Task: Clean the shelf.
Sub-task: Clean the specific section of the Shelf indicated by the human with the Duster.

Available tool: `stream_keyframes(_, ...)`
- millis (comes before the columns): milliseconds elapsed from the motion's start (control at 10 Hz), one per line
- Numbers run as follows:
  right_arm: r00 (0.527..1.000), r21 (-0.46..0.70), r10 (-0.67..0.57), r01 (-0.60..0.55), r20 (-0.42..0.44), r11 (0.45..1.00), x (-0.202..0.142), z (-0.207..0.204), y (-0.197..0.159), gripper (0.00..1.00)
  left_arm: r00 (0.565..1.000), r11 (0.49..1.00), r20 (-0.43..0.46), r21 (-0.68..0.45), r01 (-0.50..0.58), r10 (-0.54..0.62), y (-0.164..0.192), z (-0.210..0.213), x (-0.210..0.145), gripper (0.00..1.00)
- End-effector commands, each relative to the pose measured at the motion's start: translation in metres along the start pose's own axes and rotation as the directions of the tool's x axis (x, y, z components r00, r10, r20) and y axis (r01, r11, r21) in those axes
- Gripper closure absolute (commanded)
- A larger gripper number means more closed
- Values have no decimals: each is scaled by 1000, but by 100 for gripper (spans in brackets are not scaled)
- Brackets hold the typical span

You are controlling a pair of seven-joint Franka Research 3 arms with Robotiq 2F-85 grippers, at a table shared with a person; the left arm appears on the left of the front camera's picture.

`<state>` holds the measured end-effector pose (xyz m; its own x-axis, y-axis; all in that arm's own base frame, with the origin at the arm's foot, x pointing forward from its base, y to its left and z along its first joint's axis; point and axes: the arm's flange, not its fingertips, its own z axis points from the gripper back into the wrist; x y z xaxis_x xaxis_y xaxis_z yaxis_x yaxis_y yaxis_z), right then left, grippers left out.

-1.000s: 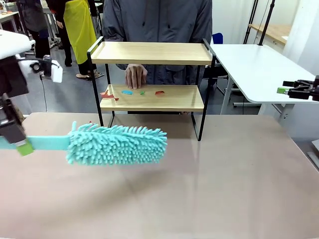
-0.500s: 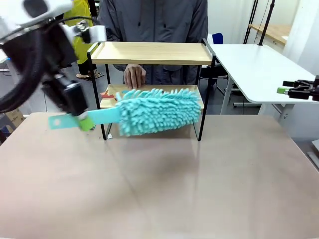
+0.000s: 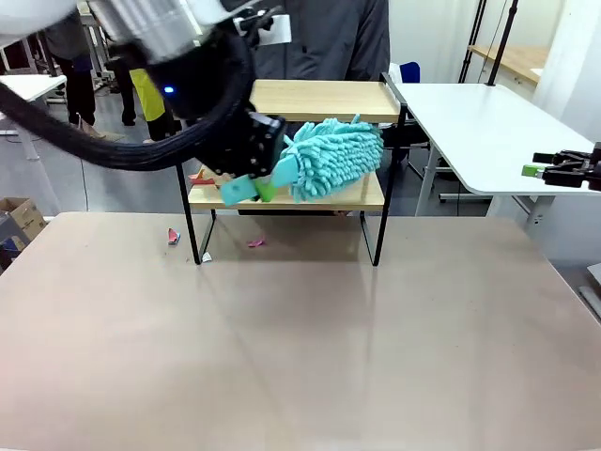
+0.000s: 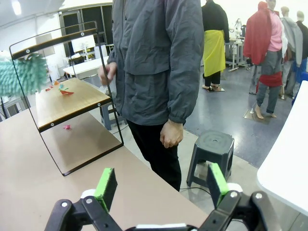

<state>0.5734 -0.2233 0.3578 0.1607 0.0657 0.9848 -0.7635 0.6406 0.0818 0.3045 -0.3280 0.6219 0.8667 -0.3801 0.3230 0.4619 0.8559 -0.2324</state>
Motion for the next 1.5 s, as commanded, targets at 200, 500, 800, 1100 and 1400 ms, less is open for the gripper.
stream_keyframes(200,1000,1,3,-3,0,1000,2,-1,2,0,996,990,60,119,-77,70,-37,-36,60,87)
stream_keyframes(500,1000,1,3,-3,0,1000,2,-1,2,0,983,971,88,164,-172,159,-54,-71,88,87)
stream_keyframes(800,1000,1,3,-3,0,1000,2,-1,2,0,970,951,80,193,-240,228,-68,-109,99,87)
stream_keyframes(1100,1000,1,3,-3,0,1000,2,-1,2,0,960,931,55,235,-280,275,-75,-140,100,87)
stream_keyframes(1400,1000,1,3,-3,0,1000,2,-1,2,0,965,941,39,216,-261,259,-71,-149,93,87)
